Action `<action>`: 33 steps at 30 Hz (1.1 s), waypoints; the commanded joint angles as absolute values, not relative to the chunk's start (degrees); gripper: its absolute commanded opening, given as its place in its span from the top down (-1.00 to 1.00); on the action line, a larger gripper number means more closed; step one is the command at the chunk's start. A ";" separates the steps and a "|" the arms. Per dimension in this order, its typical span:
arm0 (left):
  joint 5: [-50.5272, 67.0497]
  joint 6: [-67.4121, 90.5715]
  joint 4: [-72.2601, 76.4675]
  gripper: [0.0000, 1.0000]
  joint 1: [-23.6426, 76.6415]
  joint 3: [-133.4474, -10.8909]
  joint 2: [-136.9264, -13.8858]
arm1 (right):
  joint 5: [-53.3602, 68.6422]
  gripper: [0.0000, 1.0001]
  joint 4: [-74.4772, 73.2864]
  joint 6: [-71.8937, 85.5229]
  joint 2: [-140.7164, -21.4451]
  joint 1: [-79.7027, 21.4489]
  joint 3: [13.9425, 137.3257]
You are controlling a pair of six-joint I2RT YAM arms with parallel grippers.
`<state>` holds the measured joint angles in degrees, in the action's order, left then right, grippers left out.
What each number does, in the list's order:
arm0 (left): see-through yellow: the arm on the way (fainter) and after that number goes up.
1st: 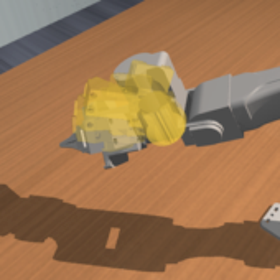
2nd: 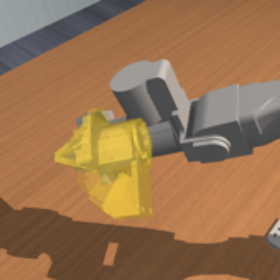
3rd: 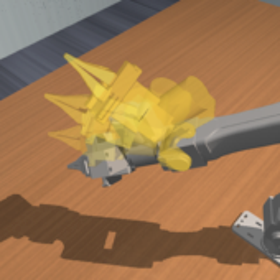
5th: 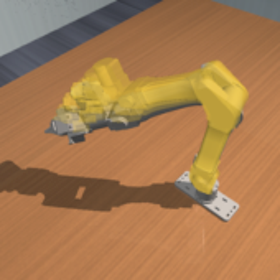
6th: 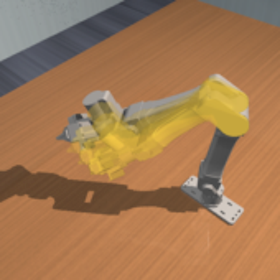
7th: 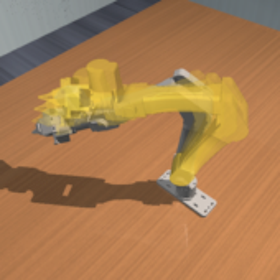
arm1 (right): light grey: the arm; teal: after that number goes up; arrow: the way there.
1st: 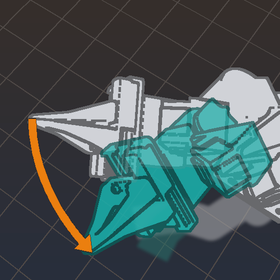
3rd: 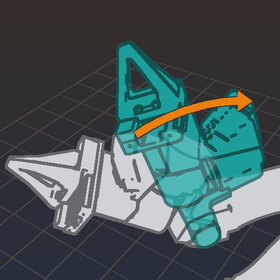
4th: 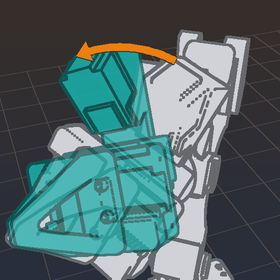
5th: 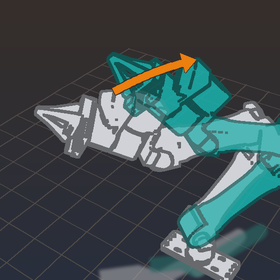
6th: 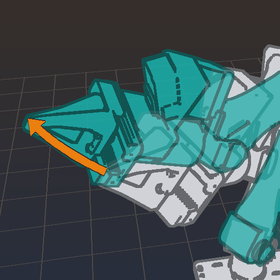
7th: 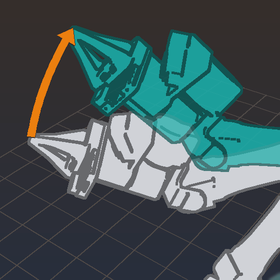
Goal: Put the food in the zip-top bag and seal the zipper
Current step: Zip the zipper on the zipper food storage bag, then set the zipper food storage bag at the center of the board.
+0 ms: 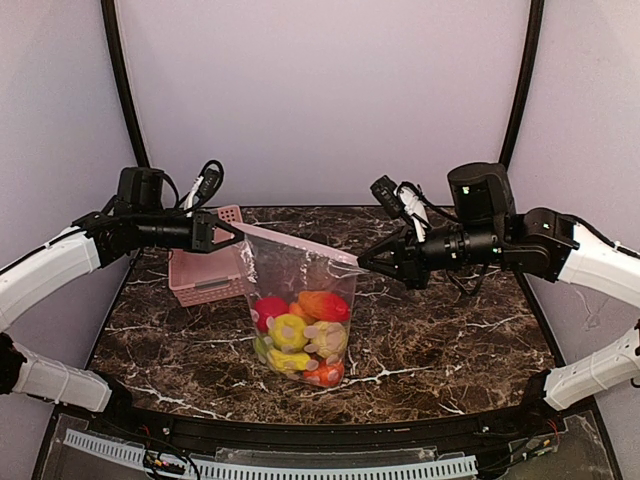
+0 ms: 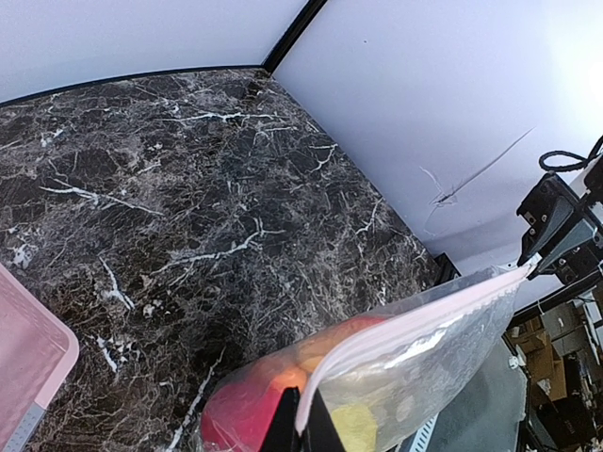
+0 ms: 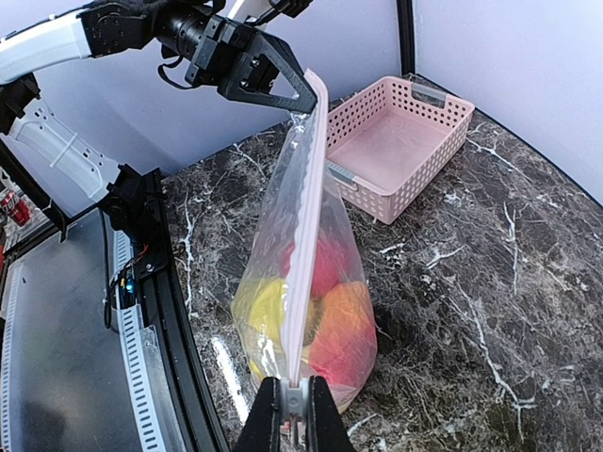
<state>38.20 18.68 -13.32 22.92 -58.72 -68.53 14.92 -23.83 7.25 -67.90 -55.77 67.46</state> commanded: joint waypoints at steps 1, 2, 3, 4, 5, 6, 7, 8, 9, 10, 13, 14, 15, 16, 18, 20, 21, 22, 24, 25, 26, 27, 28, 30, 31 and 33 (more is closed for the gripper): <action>34.97 18.57 -13.21 0.99 20.06 -57.14 -67.32 | 15.37 1.00 -25.90 7.81 -65.49 -55.54 67.00; 35.63 18.16 -13.06 0.99 20.05 -56.98 -67.28 | 15.52 1.00 -25.92 7.94 -65.70 -55.55 67.13; 37.30 17.87 -12.82 0.99 20.04 -56.92 -67.26 | 15.80 1.00 -25.88 7.99 -65.92 -55.55 67.27; 38.12 17.21 -12.74 0.95 20.04 -56.88 -67.20 | 16.08 1.00 -25.85 8.04 -66.18 -55.55 67.53; 39.74 16.91 -12.90 0.72 20.04 -56.87 -67.22 | 16.39 0.85 -25.72 7.99 -66.36 -55.55 67.79; 40.39 16.36 -13.04 0.36 20.04 -56.85 -67.19 | 16.73 0.59 -25.61 8.02 -66.57 -55.55 67.92; 41.19 16.04 -13.63 0.16 20.04 -56.81 -67.12 | 17.13 0.36 -25.43 7.88 -66.74 -55.55 68.09; 41.29 15.39 -13.98 -0.18 20.08 -56.81 -66.92 | 17.35 0.16 -25.15 7.74 -66.82 -55.55 68.13; 41.17 15.04 -14.72 -0.32 20.05 -56.79 -66.73 | 17.51 -0.02 -24.85 7.74 -66.83 -55.55 68.16; 40.93 14.42 -15.10 -0.53 20.04 -56.67 -66.25 | 17.54 -0.18 -24.46 7.73 -66.88 -55.52 68.22; 39.56 13.57 -15.80 -0.76 20.04 -56.33 -64.90 | 16.86 -0.52 -23.67 7.73 -66.80 -55.52 68.27; 39.21 13.39 -15.81 -0.82 20.04 -56.09 -64.28 | 16.32 -0.64 -23.57 7.91 -66.77 -55.55 68.38; 38.43 13.29 -15.73 -0.84 20.04 -55.90 -63.66 | 15.37 -0.76 -23.56 8.10 -66.71 -55.55 68.50; 38.11 13.25 -15.64 -0.87 20.04 -55.77 -63.38 | 14.09 -0.87 -23.62 8.45 -66.71 -55.48 68.54; 36.77 13.44 -15.33 -0.91 20.04 -55.45 -62.70 | 10.70 -0.97 -23.93 9.41 -66.65 -55.46 68.77; 34.09 14.02 -14.96 -0.95 20.04 -55.00 -62.08 | 6.89 -0.97 -24.51 10.42 -66.73 -55.03 68.90; 32.06 14.22 -14.70 -0.95 20.04 -54.71 -61.71 | 5.38 -0.97 -24.72 10.94 -66.70 -54.65 68.86; 31.19 14.47 -14.60 -0.96 20.04 -54.56 -61.57 | 4.50 -0.97 -24.77 11.55 -66.60 -53.95 68.72; 28.40 14.97 -14.08 -0.96 20.00 -54.05 -61.14 | 3.88 -0.97 -24.71 13.06 -66.30 -52.19 68.20; 27.82 15.09 -13.49 -0.96 20.02 -53.63 -60.90 | 3.87 -0.97 -24.65 13.62 -66.08 -51.08 67.90; 26.42 15.29 -13.22 -0.96 19.97 -53.45 -60.77 | 3.82 -0.97 -24.65 14.28 -65.83 -50.08 67.55; 25.56 15.51 -13.16 -0.97 19.96 -53.15 -60.57 | 3.84 -0.97 -24.61 14.94 -65.57 -48.86 67.20; 23.64 15.62 -13.22 -0.97 19.89 -52.99 -60.47 | 3.86 -0.97 -24.47 15.53 -65.17 -47.60 66.70; 20.31 15.96 -13.45 -0.97 19.61 -52.48 -60.23 | 3.87 -0.97 -24.14 16.99 -64.48 -44.93 65.46; 19.03 16.12 -13.49 -0.97 19.47 -51.90 -59.95 | 3.97 -0.97 -23.68 17.64 -64.04 -43.64 64.68; 15.08 16.42 -13.44 -0.98 19.05 -50.77 -59.58 | 4.31 -0.97 -22.47 18.73 -63.14 -40.47 62.77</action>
